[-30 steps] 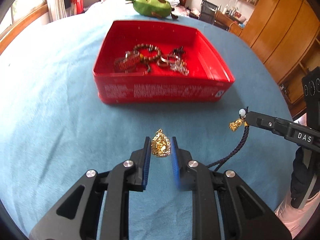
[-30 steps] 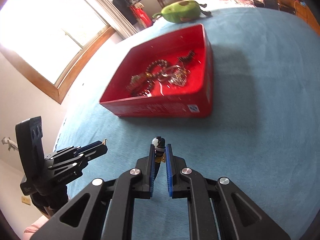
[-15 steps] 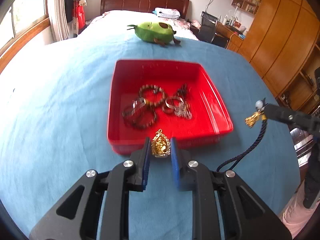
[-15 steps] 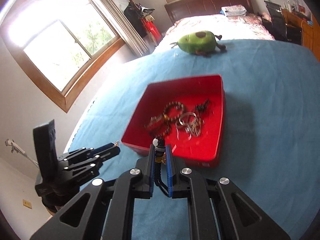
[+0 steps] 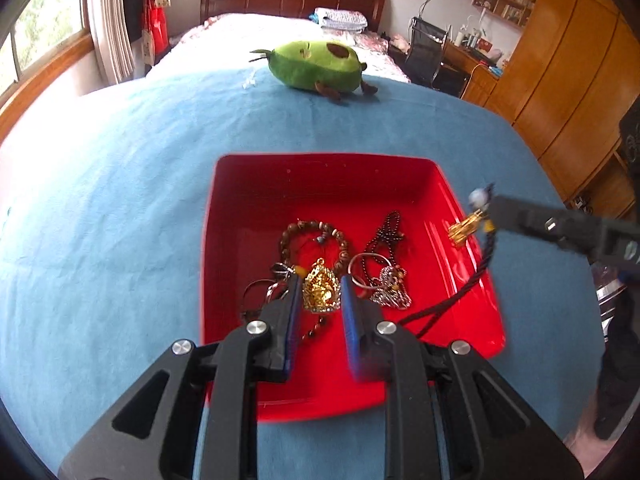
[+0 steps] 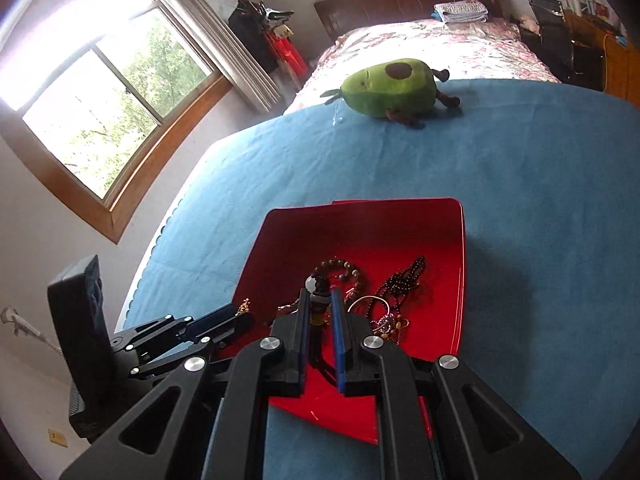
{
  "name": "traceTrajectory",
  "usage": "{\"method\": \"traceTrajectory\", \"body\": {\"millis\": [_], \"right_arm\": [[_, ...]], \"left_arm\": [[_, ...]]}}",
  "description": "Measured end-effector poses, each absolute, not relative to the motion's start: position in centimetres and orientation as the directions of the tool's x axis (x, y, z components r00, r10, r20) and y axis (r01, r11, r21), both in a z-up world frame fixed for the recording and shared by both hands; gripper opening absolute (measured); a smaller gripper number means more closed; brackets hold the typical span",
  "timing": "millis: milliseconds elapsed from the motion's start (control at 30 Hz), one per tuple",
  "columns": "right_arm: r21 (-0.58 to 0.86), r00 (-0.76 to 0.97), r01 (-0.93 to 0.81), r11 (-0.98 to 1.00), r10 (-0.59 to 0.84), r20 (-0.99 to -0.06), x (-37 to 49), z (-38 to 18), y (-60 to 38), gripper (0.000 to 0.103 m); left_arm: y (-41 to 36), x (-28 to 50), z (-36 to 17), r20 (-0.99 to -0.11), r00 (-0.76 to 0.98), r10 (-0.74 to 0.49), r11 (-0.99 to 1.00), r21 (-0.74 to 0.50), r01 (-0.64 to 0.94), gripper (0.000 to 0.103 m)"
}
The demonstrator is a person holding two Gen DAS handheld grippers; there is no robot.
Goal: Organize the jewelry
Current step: 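Carry gold pendant and black cord into the red tray and open both tools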
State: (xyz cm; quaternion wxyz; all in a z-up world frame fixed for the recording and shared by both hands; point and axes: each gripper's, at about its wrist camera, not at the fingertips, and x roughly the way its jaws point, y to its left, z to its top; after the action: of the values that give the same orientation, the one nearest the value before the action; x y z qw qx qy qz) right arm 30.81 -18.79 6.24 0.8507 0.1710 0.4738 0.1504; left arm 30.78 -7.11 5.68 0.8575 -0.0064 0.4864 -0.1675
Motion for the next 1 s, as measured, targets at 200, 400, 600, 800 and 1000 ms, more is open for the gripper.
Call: {"method": "traceTrajectory", "body": {"millis": [200, 400, 600, 800, 1000], "right_arm": [[0.443, 0.47, -0.076, 0.894, 0.424, -0.774, 32.9, 2.3, -18.5, 0.01], [0.429, 0.451, -0.064, 0.901, 0.41, -0.793, 34.1, 0.4, -17.8, 0.01], [0.421, 0.437, -0.044, 0.906, 0.397, -0.807, 34.9, -1.1, -17.6, 0.01], [0.416, 0.439, -0.038, 0.909, 0.389, -0.81, 35.1, -1.5, -17.7, 0.019], [0.349, 0.524, -0.038, 0.936, 0.316, -0.791, 33.3, 0.9, -18.1, 0.025]], "left_arm": [[-7.3, 33.6, 2.2, -0.845, 0.447, -0.295, 0.945, -0.189, 0.266, 0.018], [-7.7, 35.4, 0.0, -0.858, 0.42, -0.295, 0.945, -0.196, 0.263, 0.018], [-8.2, 36.2, -1.0, -0.866, 0.411, -0.283, 0.946, -0.182, 0.269, 0.018], [-8.6, 36.8, -1.6, -0.876, 0.395, -0.278, 0.946, -0.179, 0.268, 0.019], [-7.7, 36.1, -0.3, -0.857, 0.427, -0.288, 0.948, -0.193, 0.252, 0.037]]}}
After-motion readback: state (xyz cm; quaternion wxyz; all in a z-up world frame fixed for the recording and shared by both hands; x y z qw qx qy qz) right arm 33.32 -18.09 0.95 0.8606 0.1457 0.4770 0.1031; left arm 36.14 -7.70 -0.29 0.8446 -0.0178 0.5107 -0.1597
